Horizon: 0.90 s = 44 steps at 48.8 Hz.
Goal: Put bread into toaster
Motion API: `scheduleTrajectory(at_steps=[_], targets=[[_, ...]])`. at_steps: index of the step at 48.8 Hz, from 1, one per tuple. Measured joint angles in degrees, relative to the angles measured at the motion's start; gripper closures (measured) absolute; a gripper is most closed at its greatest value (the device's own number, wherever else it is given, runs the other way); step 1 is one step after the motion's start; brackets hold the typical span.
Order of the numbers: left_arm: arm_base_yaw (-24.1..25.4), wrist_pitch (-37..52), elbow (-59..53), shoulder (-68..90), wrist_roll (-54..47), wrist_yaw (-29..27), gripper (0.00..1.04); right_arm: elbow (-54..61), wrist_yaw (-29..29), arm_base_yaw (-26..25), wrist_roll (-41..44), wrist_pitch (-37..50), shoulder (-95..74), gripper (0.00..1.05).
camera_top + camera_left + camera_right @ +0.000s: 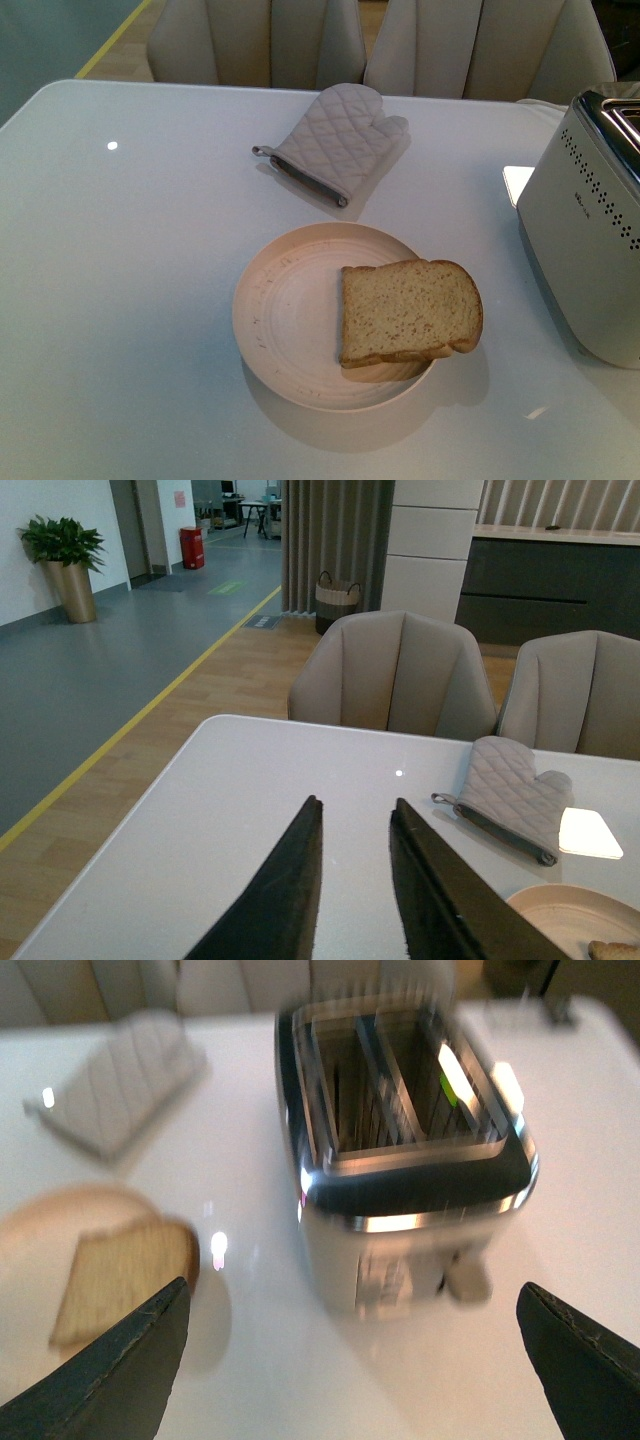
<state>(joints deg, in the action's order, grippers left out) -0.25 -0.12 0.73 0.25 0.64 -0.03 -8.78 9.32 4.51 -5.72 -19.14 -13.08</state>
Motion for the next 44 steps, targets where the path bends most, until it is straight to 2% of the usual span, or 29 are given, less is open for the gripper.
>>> scheduleTrajectory(at_steps=[4,7,10,14,19,28,44], targets=[[0.0,0.0,0.0,0.0,0.0,0.02,0.6,-2.14,0.55,4.24,-2.43,1.36,-8.96,0.09],[0.0,0.0,0.0,0.0,0.0,0.02,0.52,-3.8,-0.35,5.97,-3.52,4.07,-13.09,0.09],[0.0,0.0,0.0,0.0,-0.02,0.0,0.43,-5.84,-2.62,7.13,-5.53,6.8,-18.08,0.09],[0.0,0.0,0.0,0.0,-0.02,0.0,0.23,-10.43,-7.02,8.85,-12.2,12.04,-31.43,0.09],[0.0,0.0,0.0,0.0,-0.02,0.0,0.06,-13.66,-11.28,10.12,-18.58,16.65,-43.85,0.09],[0.0,0.0,0.0,0.0,-0.13,0.0,0.07,-18.78,-15.63,10.27,-25.92,27.02,-63.49,0.09],[0.0,0.0,0.0,0.0,-0.13,0.02,0.07,-24.41,-18.84,8.02,-28.15,40.96,-94.23,0.09]])
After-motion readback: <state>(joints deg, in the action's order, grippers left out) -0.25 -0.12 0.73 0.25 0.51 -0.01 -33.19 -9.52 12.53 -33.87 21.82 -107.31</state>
